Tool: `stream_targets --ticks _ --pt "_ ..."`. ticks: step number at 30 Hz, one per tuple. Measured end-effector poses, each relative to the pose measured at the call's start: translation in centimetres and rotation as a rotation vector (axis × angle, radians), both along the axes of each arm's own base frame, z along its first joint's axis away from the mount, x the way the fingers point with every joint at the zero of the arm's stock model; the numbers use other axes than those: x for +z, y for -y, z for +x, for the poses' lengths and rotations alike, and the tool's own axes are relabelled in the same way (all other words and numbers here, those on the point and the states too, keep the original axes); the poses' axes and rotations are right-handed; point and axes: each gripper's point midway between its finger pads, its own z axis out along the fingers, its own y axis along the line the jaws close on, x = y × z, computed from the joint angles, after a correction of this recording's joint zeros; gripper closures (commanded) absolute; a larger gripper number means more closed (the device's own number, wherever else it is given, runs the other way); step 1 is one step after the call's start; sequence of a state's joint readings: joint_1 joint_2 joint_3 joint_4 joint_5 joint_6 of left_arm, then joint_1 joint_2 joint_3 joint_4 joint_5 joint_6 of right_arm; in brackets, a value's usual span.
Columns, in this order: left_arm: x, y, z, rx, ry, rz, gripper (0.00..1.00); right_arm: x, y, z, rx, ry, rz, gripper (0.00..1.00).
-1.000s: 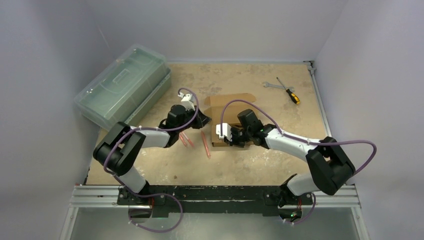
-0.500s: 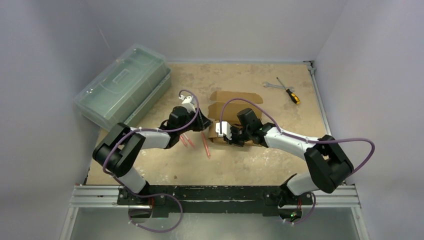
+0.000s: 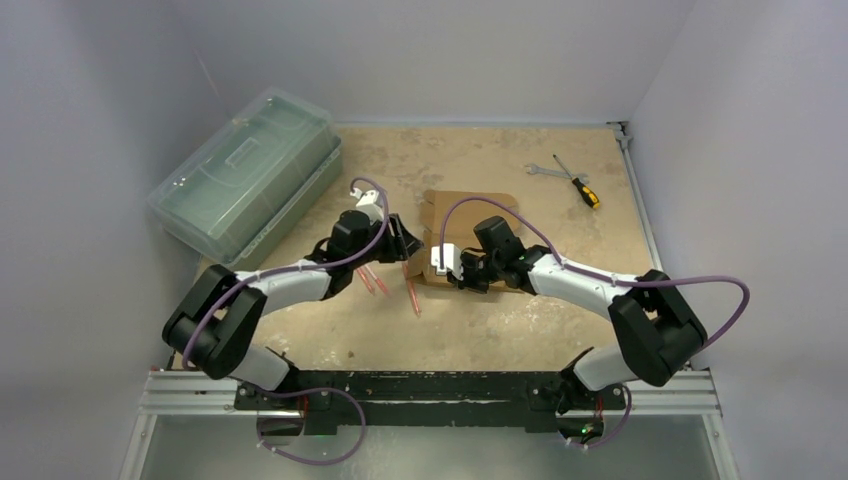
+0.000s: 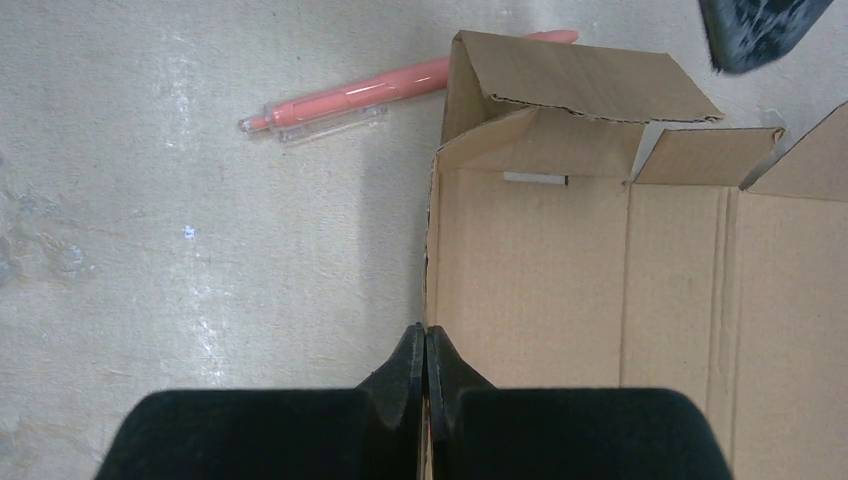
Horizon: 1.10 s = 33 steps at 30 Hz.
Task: Fold the paper box
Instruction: Fold the paper box at the center of the board.
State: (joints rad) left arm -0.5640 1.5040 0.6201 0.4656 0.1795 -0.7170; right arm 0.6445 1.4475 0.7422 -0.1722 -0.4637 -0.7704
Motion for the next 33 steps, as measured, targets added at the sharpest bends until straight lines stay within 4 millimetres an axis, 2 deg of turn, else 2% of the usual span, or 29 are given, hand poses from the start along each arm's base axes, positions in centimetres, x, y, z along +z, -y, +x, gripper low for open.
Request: stream_targets --ticks 3,5,9,22,33 --pt "0.9 -0.9 -0.1 0.03 0.012 0.01 0.41 0.0 0.0 0.0 0.0 0.0 -0.001 1.0" --pt "1.4 -1.7 -0.2 0.051 0.019 0.007 0.4 0.0 0.0 0.0 0.001 0.0 0.0 1.0" --pt "0.7 -2.5 -0.4 0.07 -0.013 0.0 0.4 0.0 -0.1 0.1 0.0 0.0 -0.001 1.0" --pt "-4.3 -0.9 -2.5 -0.015 -0.211 -0.031 0.4 0.1 -0.1 0.2 0.0 0.0 -0.001 1.0" --pt "-3.4 -0.5 -1.8 -0.022 -0.182 -0.078 0.39 0.1 0.0 0.1 -0.002 -0.003 -0.002 1.0"
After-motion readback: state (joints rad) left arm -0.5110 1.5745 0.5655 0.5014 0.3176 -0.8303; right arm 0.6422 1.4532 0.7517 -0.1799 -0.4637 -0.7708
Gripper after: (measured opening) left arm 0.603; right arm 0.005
